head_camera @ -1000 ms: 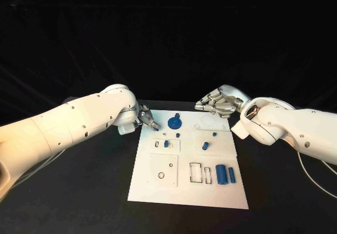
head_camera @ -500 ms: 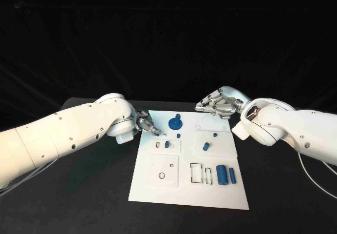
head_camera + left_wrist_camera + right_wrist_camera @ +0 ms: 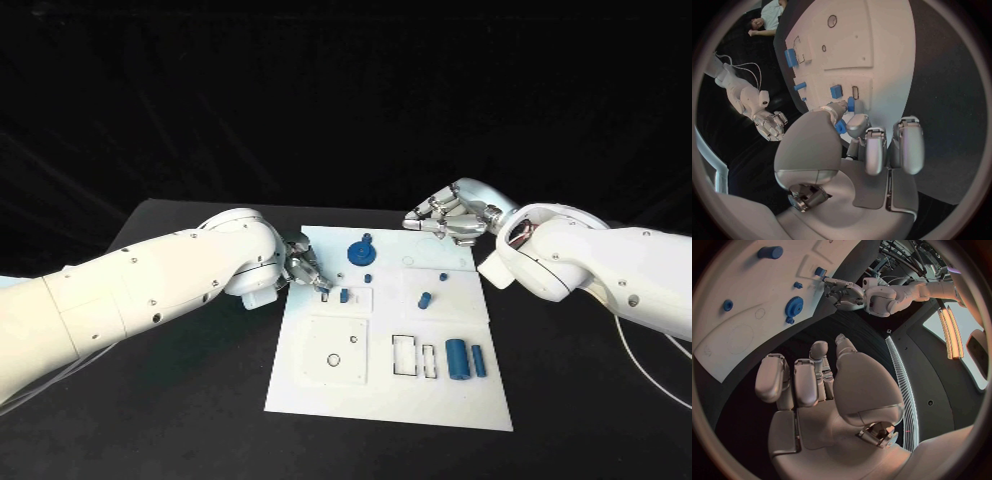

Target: Assemble the parts on the task board

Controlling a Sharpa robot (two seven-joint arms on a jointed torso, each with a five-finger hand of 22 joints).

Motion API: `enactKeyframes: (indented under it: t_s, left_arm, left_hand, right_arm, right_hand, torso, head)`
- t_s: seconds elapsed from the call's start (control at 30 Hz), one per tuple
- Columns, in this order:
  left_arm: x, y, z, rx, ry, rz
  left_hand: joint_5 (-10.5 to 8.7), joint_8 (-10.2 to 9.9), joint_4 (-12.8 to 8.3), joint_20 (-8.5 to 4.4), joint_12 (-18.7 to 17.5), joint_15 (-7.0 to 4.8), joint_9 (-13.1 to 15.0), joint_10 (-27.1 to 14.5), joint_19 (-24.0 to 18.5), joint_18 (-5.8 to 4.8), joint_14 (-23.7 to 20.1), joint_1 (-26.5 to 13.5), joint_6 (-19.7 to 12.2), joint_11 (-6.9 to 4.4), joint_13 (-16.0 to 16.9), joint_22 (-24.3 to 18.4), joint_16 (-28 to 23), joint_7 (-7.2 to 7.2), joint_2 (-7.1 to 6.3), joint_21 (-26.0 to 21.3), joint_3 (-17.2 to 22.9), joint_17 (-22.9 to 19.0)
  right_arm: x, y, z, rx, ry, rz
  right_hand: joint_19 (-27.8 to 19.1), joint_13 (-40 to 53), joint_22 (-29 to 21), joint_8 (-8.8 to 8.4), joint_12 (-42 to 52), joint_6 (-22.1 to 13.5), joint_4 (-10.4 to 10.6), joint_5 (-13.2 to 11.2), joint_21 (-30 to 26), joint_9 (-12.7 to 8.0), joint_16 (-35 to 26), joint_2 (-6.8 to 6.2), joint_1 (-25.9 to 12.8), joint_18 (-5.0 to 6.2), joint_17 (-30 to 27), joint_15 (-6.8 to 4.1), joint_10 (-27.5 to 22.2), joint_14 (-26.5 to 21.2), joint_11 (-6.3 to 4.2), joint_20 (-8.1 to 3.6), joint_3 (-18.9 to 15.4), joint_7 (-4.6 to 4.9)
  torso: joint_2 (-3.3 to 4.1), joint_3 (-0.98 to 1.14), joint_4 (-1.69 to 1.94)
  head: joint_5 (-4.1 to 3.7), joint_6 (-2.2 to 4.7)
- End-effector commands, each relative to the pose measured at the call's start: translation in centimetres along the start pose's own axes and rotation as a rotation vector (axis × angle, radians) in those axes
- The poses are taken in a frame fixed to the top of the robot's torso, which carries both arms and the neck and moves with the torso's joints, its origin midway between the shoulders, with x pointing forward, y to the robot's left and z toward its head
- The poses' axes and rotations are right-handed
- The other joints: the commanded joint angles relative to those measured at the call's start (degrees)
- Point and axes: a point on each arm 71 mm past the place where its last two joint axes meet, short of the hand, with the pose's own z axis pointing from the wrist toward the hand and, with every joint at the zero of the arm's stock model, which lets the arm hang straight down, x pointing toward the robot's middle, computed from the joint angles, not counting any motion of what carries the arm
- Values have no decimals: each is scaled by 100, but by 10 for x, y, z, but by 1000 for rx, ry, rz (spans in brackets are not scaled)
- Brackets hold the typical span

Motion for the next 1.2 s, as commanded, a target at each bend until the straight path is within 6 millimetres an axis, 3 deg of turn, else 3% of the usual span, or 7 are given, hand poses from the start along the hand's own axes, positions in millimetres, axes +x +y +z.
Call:
enactKeyframes:
  t_s: [0.03,0.27,0.5,0.63,1.03,1.2]
  left_arm:
    - [3,-2,2,5,14,37]
    - [7,-1,3,-16,41,58]
    - [8,1,3,-30,60,78]
    - [9,1,3,-34,66,87]
    - [9,2,2,-40,62,94]
    - [7,3,2,-45,54,89]
  left_hand:
    - [25,25,-757,-48,27,-38,5,50,360,-10,605,-41,84,-14,10,1034,14,-60,-18,34,791,1510]
    - [27,31,-754,-50,36,-39,-2,60,361,-10,605,-67,96,-14,19,1034,14,-62,-19,34,799,1510]
    - [28,32,-755,-50,44,-39,-4,67,362,-11,605,-72,99,-15,28,1037,14,-63,-20,36,801,1510]
    - [215,45,-811,-55,55,-45,-41,95,365,-13,605,-133,127,-24,40,1045,14,-71,-57,41,860,1510]
    - [304,53,-853,-57,59,-47,-67,111,368,-14,605,-169,143,-27,44,1050,14,-74,-81,44,890,1510]
    - [309,53,-854,-58,57,-48,-68,111,365,-13,605,-172,143,-27,41,1046,14,-73,-81,39,892,1510]
  right_arm:
    - [2,0,1,-3,20,8]
    - [2,-2,1,6,24,27]
    - [2,-2,0,9,27,37]
    - [2,-2,0,9,28,38]
    - [2,-3,0,9,34,38]
    - [2,-3,0,8,41,41]
  right_hand:
    - [-20,-5,-5,-11,-20,-13,11,17,-29,8,-18,21,40,112,-2,-37,-33,222,-2,5,-35,5]
    - [-20,-5,-5,-11,-20,-13,11,17,-29,8,-18,21,40,112,-2,-37,-33,222,-2,5,-35,5]
    - [-20,-5,-5,-11,-20,-13,11,17,-29,8,-18,21,40,112,-2,-37,-33,222,-2,5,-35,5]
    - [-22,-5,-9,-12,-18,-15,16,22,-32,8,-22,25,41,112,-7,-36,-32,221,-1,5,-42,6]
    - [-22,-5,-9,-12,-18,-15,16,22,-32,8,-22,25,41,112,-7,-36,-32,221,-1,5,-42,6]
    - [-22,-6,-12,-13,-18,-16,19,24,-33,9,-19,27,42,113,-2,-36,-31,223,-1,4,-47,6]
  torso:
    - [0,6,-12]
    - [6,4,0]
    - [9,3,3]
    - [-1,2,2]
    - [2,-5,8]
    - [0,4,-1]
  head:
    - [4,-24]
    - [-26,-62]
    - [3,-46]
    - [16,-54]
    - [21,-93]
    - [53,-112]
